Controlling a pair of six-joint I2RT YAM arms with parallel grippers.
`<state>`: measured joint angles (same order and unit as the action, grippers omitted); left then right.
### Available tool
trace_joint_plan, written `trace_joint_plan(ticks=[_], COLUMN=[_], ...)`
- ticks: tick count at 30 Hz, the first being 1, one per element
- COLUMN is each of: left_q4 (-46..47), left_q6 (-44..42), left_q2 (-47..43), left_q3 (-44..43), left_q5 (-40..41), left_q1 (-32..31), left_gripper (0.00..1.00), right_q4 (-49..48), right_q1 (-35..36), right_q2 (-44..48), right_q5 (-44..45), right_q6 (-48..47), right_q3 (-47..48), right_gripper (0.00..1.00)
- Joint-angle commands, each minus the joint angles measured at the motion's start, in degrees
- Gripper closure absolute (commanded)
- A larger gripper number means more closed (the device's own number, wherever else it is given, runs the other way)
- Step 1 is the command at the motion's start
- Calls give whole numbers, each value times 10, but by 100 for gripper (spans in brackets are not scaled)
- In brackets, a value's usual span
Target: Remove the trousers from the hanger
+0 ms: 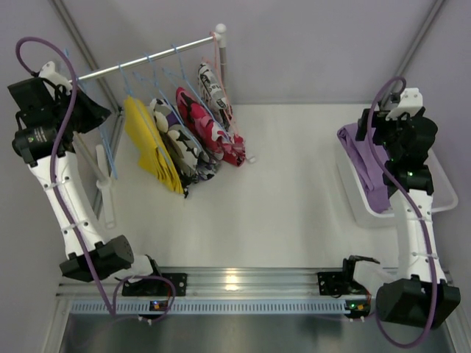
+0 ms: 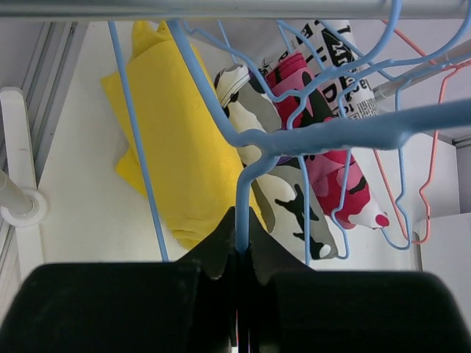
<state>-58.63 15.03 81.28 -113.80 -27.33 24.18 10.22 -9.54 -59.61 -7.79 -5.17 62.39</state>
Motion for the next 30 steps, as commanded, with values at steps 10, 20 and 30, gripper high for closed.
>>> trace_joint_plan(ticks=[10, 20, 30], left_q4=[33, 55, 100], left_q6=[9, 4, -5], left_q2=[23, 28, -100], left_q3=[81, 120, 124], left_q5=[-46, -34, -38], left_q1=[52, 55, 55], left_gripper=[92, 82, 2], right_q4=[-39, -41, -21], right_q1=[7, 7, 7], right_q2=[29, 37, 49], right_q5=[-40, -45, -50], right_q6=[17, 18, 16], right_q3=[-14, -33, -29], right_gripper=[0, 1, 1])
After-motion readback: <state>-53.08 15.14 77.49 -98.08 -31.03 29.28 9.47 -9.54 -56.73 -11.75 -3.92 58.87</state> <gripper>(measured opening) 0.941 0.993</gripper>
